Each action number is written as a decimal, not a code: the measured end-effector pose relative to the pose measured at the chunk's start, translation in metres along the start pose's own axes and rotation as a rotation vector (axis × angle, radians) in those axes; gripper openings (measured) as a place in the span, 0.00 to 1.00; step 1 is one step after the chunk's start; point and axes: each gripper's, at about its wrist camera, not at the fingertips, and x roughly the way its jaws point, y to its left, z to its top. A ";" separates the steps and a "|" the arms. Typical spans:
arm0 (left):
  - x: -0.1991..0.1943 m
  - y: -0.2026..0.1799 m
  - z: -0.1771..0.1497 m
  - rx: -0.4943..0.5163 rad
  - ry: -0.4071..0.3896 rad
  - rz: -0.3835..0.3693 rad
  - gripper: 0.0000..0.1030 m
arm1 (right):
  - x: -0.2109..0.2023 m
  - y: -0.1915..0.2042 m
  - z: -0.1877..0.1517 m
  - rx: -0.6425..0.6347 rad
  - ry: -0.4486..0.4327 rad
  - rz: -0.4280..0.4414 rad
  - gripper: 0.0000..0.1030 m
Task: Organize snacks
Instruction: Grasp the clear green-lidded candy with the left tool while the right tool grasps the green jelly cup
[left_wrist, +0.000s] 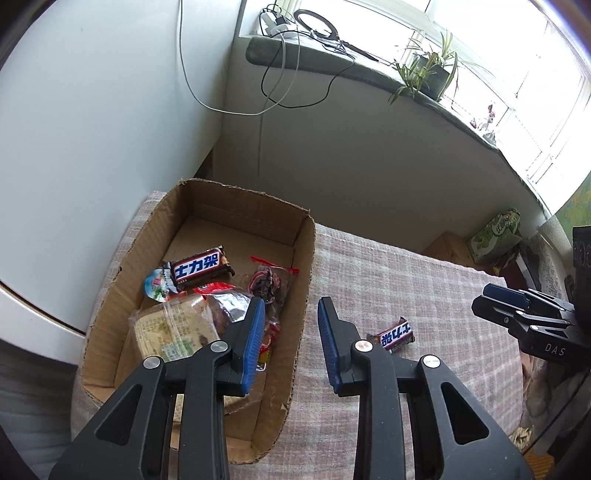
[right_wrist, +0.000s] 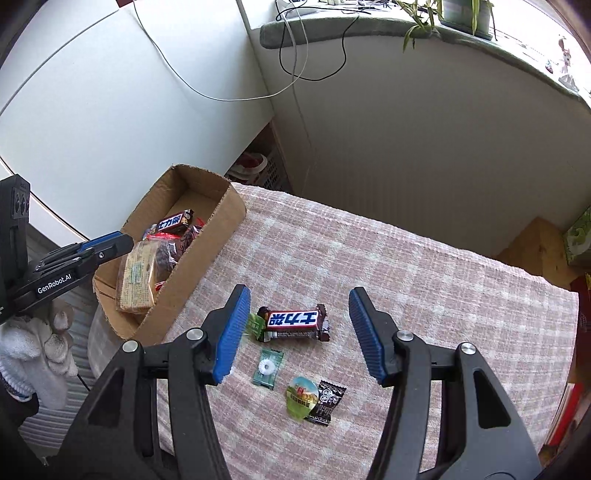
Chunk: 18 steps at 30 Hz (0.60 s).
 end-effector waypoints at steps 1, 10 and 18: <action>0.001 -0.006 -0.004 0.008 0.009 -0.013 0.27 | 0.000 -0.006 -0.007 0.006 0.010 -0.003 0.56; 0.023 -0.055 -0.045 0.096 0.094 -0.096 0.27 | 0.007 -0.022 -0.066 0.003 0.085 0.007 0.56; 0.054 -0.077 -0.075 0.143 0.171 -0.095 0.27 | 0.035 -0.005 -0.093 -0.044 0.147 0.044 0.44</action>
